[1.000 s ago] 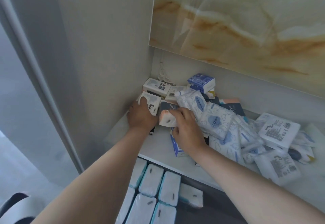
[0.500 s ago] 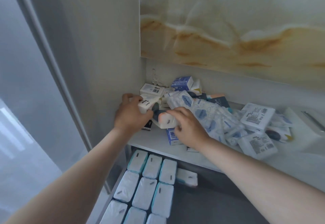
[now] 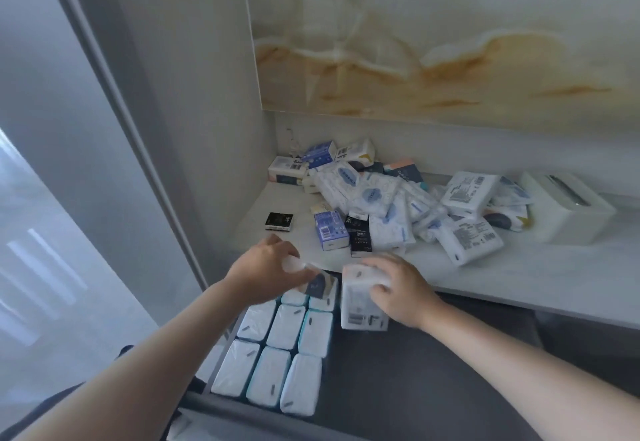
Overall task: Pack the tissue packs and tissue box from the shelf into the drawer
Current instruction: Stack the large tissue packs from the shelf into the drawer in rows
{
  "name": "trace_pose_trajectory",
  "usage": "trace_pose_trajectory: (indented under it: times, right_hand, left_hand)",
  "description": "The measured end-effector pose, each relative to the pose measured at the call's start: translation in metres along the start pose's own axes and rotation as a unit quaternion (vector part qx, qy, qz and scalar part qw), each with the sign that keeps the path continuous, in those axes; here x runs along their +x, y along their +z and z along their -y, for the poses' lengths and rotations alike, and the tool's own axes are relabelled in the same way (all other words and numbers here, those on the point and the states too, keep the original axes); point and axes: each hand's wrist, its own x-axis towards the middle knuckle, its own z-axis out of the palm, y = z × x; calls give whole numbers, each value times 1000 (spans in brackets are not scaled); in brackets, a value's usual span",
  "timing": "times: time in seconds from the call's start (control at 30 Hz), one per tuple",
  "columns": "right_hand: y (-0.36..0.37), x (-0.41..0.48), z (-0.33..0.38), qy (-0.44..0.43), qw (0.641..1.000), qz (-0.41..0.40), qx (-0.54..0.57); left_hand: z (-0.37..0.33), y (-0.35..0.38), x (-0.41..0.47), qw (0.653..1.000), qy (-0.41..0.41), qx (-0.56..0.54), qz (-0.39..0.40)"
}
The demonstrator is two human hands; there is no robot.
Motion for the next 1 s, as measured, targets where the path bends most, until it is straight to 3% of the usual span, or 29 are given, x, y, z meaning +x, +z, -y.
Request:
trace_pose_trajectory:
  times: [0.17,0.4,0.5,0.67,0.8,0.9,1.0]
  right_hand:
    - [21,-15,-26,74,989,113,-61]
    - [53,-15,-53,122,976,169,-69]
    - [72,-12,-60,115,978,160,-74]
    - [96,-14,-68,82,975,111,-176]
    - [104,-13,-70,166,964,105,-178]
    - [113,-10,-65,277,955,94,-43]
    - [125,-2,-59,428,880,80,191]
  left_hand:
    - [-5,35,-7,996,58,39,62]
    - [12,58,-2,965,28,172,198]
    - [15,68,-1,965,0,125,229]
    - [16,85,2,962,-26,173,210]
    - [13,91,8,970,-45,145,188]
    - [12,91,13,975,-45,120,180]
    - [11,90,16,974,-31,119,191]
